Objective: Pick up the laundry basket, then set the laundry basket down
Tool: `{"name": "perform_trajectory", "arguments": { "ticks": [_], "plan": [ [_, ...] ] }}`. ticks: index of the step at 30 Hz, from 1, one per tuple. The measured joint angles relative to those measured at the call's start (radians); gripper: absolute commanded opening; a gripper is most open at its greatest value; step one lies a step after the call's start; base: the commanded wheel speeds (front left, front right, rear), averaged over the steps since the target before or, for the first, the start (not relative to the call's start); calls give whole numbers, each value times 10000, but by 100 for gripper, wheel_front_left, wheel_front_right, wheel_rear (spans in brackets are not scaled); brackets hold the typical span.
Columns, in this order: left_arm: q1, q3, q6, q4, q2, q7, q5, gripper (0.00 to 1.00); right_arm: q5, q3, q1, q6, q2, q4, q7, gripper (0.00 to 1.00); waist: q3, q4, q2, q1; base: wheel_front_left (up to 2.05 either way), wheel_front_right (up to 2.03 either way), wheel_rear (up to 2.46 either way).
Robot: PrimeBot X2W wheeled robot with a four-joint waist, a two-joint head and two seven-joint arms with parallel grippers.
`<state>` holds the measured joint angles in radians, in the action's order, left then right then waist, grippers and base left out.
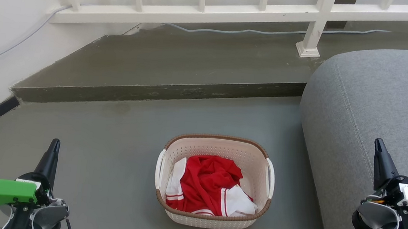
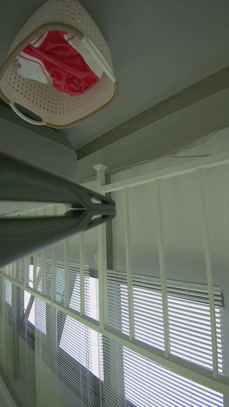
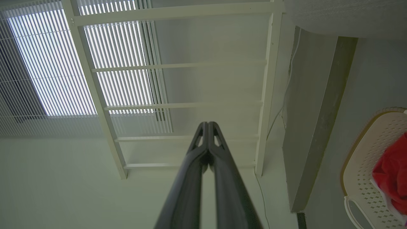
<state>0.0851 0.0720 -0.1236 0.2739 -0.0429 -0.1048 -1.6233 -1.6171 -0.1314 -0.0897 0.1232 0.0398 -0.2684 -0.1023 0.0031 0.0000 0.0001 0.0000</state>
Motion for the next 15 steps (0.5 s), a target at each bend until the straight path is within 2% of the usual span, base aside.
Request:
{"name": "perform_trajectory", "arguments": {
  "ticks": [13, 14, 15],
  "plan": [
    [0, 0, 0, 0, 2, -2, 0, 0, 0, 0, 0, 0, 0, 0, 0, 0, 0, 0, 0, 0, 0, 0, 0],
    [-6, -13, 4, 50, 4, 2, 0, 100, 0, 4, 4, -2, -10, -36, 4, 100, 0, 0, 0, 0, 0, 0, 0],
    [-42, -40, 8, 146, 21, 2, 0, 100, 0, 8, 35, -4, -50, -130, 4, 100, 0, 0, 0, 0, 0, 0, 0]
  ]
}}
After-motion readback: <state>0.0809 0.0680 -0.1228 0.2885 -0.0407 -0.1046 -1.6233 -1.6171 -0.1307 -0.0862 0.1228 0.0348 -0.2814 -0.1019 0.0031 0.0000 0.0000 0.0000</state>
